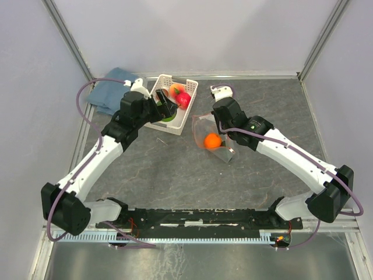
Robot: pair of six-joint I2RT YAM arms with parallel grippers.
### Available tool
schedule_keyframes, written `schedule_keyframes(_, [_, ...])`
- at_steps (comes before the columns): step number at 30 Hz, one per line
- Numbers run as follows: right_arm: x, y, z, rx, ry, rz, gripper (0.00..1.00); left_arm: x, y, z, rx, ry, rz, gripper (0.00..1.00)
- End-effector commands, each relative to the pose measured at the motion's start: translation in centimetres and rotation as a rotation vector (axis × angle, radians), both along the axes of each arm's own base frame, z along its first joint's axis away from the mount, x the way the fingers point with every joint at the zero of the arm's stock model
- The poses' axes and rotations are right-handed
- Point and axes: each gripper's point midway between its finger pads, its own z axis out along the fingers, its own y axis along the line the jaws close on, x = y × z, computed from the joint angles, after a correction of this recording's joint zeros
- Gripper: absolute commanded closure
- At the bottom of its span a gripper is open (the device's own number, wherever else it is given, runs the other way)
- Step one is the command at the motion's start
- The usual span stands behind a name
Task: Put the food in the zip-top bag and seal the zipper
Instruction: Pick up the fake fruit from the bin, then place the fake fruit in the zipper food storage bag.
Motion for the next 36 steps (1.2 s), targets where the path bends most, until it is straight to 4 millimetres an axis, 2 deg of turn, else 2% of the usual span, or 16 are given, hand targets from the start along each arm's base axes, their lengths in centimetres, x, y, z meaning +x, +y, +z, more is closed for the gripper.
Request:
schedule_keyframes(1, [0.5, 1.2, 1.9, 0.097, -0.046, -0.001, 0.96, -2.0, -2.0, 4.2, -0.130, -0.115, -0.067, 0.39])
schedule_keyframes(6, [0.4, 1.6, 1.8, 0.118, -0.036, 0.009, 0.96, -4.8, -4.1, 6.7, -0.193, -0.213, -0.172, 0.39])
schedule_keyframes(10, [0.3, 1.9, 1.7, 0.133, -0.029, 0.019, 0.96, -7.6, -6.2, 9.6, -0.274, -0.327, -0.284, 0.39])
schedule_keyframes(14, [0.1, 2.2, 1.6, 0.149, -0.023, 0.028, 0.96, -10.1, -8.3, 11.0, -0.338, -0.392, -0.387, 0.40])
schedule_keyframes(18, [0.0, 2.4, 1.7, 0.163, -0.020, 0.035, 0.96, -11.7, -9.9, 11.5, -0.380, -0.433, -0.456, 0.41])
schedule_keyframes(23, [-0.2, 2.5, 1.8, 0.176, -0.021, 0.042, 0.96, -12.5, -11.6, 10.9, -0.432, -0.429, -0.512, 0.41])
schedule_keyframes(28, [-0.3, 2.7, 1.9, 0.189, -0.018, 0.049, 0.96, -12.2, -13.0, 9.1, -0.427, -0.388, -0.522, 0.42])
schedule_keyframes(36, [-0.6, 2.8, 2.1, 0.203, -0.019, 0.062, 0.96, -10.1, -12.7, 5.0, -0.353, -0.329, -0.422, 0.43])
